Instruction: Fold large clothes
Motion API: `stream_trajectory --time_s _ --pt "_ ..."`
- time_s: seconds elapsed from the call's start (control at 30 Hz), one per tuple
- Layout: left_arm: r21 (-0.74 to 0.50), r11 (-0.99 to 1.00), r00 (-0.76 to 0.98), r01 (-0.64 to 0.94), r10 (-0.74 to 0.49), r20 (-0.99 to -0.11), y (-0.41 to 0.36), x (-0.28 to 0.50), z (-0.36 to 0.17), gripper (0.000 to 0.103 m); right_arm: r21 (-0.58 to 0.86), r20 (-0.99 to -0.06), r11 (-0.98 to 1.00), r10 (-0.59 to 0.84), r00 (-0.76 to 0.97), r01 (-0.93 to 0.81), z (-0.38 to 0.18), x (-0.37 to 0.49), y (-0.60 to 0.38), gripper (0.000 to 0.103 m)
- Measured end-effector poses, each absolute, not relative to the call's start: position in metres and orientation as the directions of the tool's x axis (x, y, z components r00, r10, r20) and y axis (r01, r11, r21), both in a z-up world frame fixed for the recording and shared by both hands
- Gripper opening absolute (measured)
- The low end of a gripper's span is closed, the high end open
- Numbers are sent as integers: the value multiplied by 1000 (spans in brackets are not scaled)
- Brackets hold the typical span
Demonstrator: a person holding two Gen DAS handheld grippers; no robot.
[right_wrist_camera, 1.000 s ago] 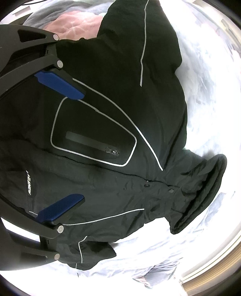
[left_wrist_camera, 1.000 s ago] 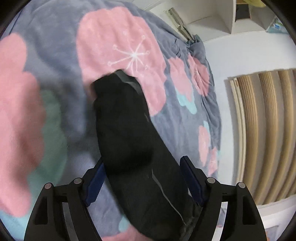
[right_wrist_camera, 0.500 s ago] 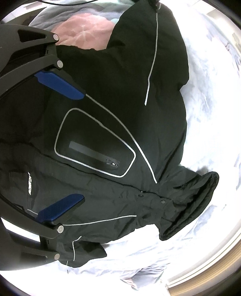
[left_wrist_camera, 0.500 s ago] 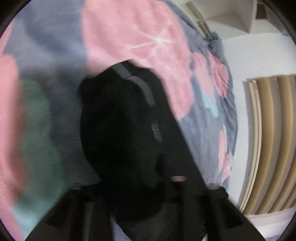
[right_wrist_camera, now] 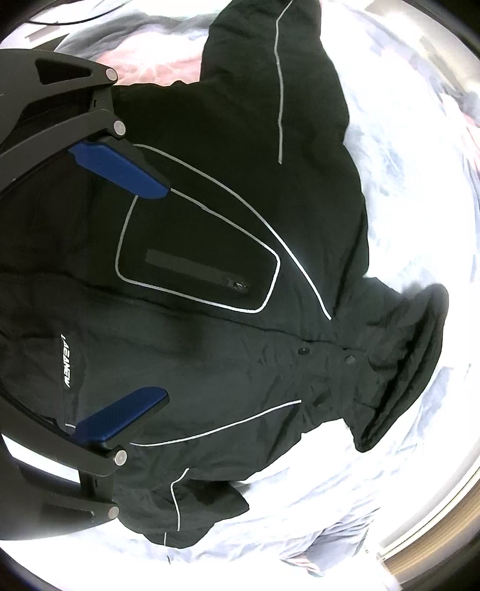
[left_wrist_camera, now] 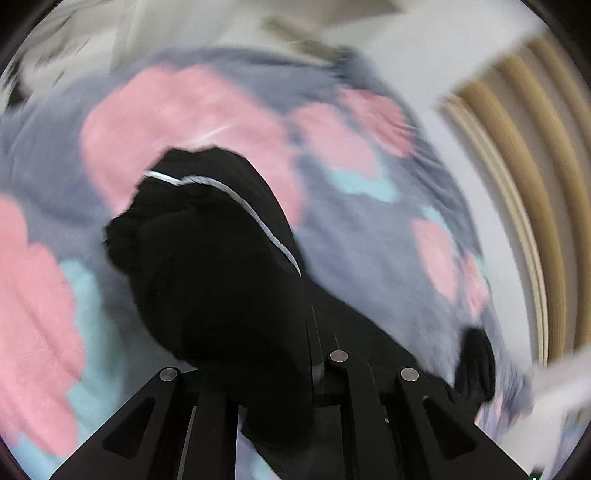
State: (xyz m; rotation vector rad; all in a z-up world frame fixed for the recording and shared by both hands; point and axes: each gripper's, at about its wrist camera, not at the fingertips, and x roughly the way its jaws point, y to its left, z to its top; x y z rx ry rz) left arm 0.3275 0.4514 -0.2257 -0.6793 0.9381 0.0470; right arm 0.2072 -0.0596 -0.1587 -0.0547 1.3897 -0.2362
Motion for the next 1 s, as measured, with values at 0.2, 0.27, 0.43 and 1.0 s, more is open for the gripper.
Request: stream_trajectory --time_s 0.2,0.27,0.43,1.0 --pt "-490 872 589 3 -398 -704 342 318 -161 12 -135 -970 973 -168 174 187 -153 198 -77 102" --pt "-496 861 550 111 -469 -691 294 315 -152 12 -139 -967 970 -177 185 199 -149 193 -83 102" --pt "-531 796 429 291 -604 -671 202 304 -153 12 -146 -960 955 -201 197 260 -140 176 -110 102" --pt "-574 734 -53 362 -599 -799 47 278 -280 56 -147 -967 900 -218 130 410 -160 141 -182 102"
